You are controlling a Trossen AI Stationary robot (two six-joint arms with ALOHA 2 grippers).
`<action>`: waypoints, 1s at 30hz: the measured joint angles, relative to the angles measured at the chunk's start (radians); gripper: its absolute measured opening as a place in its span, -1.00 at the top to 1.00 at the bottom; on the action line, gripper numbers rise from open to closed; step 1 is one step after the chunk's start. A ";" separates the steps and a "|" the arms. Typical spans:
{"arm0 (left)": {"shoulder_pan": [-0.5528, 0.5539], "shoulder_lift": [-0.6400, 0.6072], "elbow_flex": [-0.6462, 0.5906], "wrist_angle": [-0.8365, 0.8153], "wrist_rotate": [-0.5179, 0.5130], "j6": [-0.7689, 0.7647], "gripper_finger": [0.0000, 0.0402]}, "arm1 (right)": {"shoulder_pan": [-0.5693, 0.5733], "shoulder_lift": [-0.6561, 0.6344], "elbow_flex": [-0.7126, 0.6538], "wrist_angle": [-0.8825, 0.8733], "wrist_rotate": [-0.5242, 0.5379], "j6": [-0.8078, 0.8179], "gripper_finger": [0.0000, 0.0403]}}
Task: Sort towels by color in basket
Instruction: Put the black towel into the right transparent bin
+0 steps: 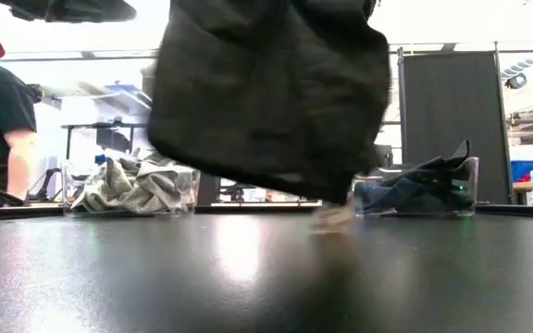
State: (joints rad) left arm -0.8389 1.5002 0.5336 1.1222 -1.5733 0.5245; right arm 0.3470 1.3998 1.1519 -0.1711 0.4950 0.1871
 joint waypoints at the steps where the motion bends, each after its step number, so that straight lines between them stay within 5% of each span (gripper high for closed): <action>1: -0.002 0.004 -0.001 -0.005 0.001 -0.008 -0.14 | 0.000 -0.015 0.000 -0.028 0.031 0.008 0.96; 6: -0.003 0.027 -0.001 -0.009 0.002 -0.055 -0.15 | -0.007 -0.088 0.000 -0.105 0.184 0.010 0.96; 14: -0.003 0.058 -0.002 -0.009 0.012 -0.112 -0.15 | -0.057 -0.200 0.000 -0.092 0.260 -0.029 0.96; 18: -0.002 0.059 0.000 -0.006 0.237 -0.154 -0.14 | -0.094 -0.222 0.000 -0.078 0.261 -0.026 0.96; 21: 0.010 0.059 0.000 0.014 0.497 -0.154 -0.14 | -0.118 -0.223 0.000 -0.079 0.189 -0.070 0.96; 23: 0.037 0.057 0.001 0.052 0.575 -0.170 -0.14 | -0.132 -0.223 0.000 -0.078 0.072 -0.078 0.96; 26: 0.090 0.057 0.001 0.096 0.565 -0.209 -0.14 | -0.150 -0.217 0.000 -0.061 -0.056 -0.021 0.96; 30: 0.158 0.057 0.001 0.106 0.522 -0.310 -0.14 | -0.151 -0.204 0.000 -0.060 -0.076 0.024 0.96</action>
State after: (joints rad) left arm -0.6809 1.5570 0.5343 1.2282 -1.0516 0.2148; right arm 0.1955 1.1962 1.1519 -0.2311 0.4190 0.2112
